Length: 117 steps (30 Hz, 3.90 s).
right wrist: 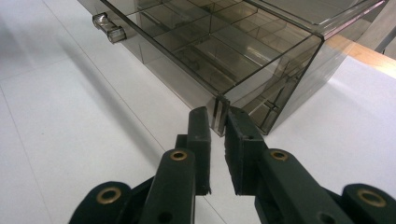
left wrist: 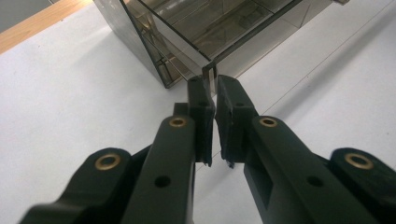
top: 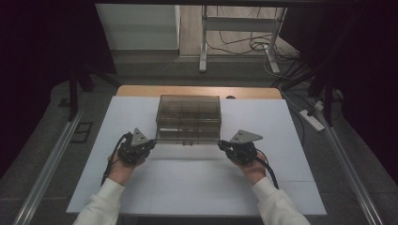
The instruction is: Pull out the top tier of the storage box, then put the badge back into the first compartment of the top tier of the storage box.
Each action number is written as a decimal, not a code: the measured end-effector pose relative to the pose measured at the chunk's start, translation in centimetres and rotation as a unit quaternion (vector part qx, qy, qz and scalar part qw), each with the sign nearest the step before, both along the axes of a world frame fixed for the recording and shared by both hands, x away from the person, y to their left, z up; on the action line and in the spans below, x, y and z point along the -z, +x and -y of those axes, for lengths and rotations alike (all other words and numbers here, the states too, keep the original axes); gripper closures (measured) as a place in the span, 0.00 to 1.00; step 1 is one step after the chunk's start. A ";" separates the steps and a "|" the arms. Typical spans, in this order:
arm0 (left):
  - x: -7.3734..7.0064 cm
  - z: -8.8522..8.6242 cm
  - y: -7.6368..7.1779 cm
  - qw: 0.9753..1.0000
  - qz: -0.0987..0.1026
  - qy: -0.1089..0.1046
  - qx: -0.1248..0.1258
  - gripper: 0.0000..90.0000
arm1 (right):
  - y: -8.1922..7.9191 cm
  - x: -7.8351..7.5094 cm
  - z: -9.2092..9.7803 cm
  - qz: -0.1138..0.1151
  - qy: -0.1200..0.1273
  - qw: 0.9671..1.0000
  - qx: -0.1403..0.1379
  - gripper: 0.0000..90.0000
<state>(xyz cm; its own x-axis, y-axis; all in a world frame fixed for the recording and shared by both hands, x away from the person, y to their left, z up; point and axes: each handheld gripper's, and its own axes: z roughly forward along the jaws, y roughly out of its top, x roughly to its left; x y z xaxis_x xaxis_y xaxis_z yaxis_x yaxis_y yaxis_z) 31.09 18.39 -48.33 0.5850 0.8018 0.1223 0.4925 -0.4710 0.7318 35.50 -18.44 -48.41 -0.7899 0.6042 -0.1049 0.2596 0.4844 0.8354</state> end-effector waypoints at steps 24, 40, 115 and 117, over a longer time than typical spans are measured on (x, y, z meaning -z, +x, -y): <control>0.3 -0.7 0.0 0.998 -0.025 -0.055 -0.025 0.26 | 0.1 -0.4 0.8 -0.014 0.010 1.000 -0.018 0.48; 1.4 -1.5 -2.9 0.994 -0.034 -0.098 -0.026 0.21 | 0.0 -1.2 1.6 -0.011 -0.014 1.000 -0.026 0.35; 4.2 -1.8 -5.3 0.994 -0.071 -0.076 -0.012 0.20 | 4.7 1.5 4.0 -0.154 -0.134 0.978 0.042 0.26; 4.2 -1.8 -5.3 0.994 -0.072 -0.077 -0.011 0.20 | 4.7 1.6 4.0 -0.155 -0.134 0.978 0.043 0.26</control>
<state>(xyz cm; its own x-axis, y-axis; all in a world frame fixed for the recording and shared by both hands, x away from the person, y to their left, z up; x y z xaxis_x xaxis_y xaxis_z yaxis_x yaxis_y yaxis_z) 25.80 20.16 -52.51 0.5695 0.8173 -0.0874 0.6065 -0.3460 0.7159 40.15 -22.40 -49.98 -0.7569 0.6527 -0.0323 0.5291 0.6412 0.5558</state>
